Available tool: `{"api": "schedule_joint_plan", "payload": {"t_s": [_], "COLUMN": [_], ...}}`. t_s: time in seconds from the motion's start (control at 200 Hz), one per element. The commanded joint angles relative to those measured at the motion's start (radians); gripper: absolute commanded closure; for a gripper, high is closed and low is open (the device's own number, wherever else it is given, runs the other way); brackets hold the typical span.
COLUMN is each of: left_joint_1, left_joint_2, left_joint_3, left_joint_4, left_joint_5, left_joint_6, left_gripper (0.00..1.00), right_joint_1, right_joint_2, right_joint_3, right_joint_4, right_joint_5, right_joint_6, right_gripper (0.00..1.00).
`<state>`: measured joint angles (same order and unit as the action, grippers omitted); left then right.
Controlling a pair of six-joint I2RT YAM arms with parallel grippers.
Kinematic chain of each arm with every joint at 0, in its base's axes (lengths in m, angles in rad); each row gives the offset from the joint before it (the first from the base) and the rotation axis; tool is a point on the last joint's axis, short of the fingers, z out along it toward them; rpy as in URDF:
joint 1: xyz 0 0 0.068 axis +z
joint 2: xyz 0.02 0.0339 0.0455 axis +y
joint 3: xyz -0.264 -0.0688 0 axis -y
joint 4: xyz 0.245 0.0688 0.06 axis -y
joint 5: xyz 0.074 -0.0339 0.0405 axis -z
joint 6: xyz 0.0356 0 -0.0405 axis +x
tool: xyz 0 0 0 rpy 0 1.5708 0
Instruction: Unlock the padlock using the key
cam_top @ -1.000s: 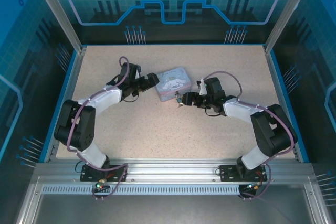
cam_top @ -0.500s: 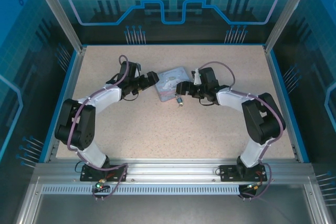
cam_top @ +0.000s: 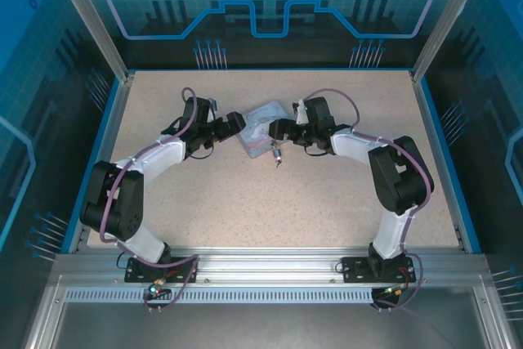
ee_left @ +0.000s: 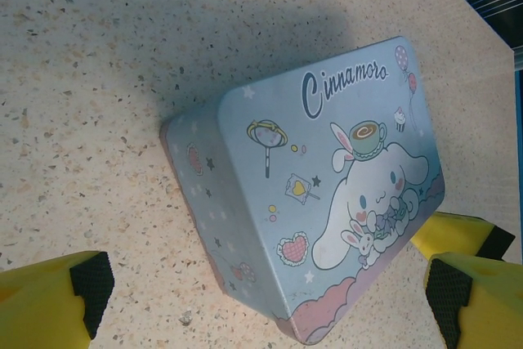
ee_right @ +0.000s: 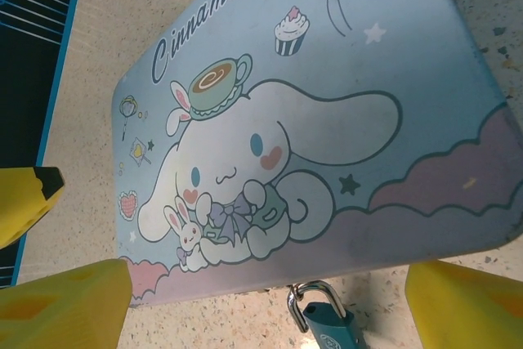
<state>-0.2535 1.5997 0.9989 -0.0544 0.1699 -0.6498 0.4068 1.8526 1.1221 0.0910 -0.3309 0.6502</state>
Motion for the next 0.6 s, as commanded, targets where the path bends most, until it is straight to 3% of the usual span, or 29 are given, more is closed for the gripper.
{"api": "schedule_joint_plan", "payload": {"t_s": [0.0,0.3,0.595], "left_joint_1": [0.005,0.005,0.005], "left_joint_2": [-0.037,-0.051,-0.060], "left_joint_3": [-0.017,-0.026,-0.041], "left_joint_4": [0.022,0.012,0.034], "left_joint_5": [-0.011,0.033,0.069], "left_joint_6": [-0.008,-0.015,-0.043], "left_gripper": [0.01,0.01,0.01], "right_joint_1": [0.007,-0.001,0.022], "right_joint_2": [-0.060,-0.223,-0.184], "right_joint_3": [-0.020,-0.131,-0.186], "right_joint_4": [0.015,-0.076,-0.078], "right_joint_5": [-0.023,0.049,0.098], "right_joint_6": [-0.006,-0.086,-0.124], "right_gripper": [0.12,0.12,0.27]}}
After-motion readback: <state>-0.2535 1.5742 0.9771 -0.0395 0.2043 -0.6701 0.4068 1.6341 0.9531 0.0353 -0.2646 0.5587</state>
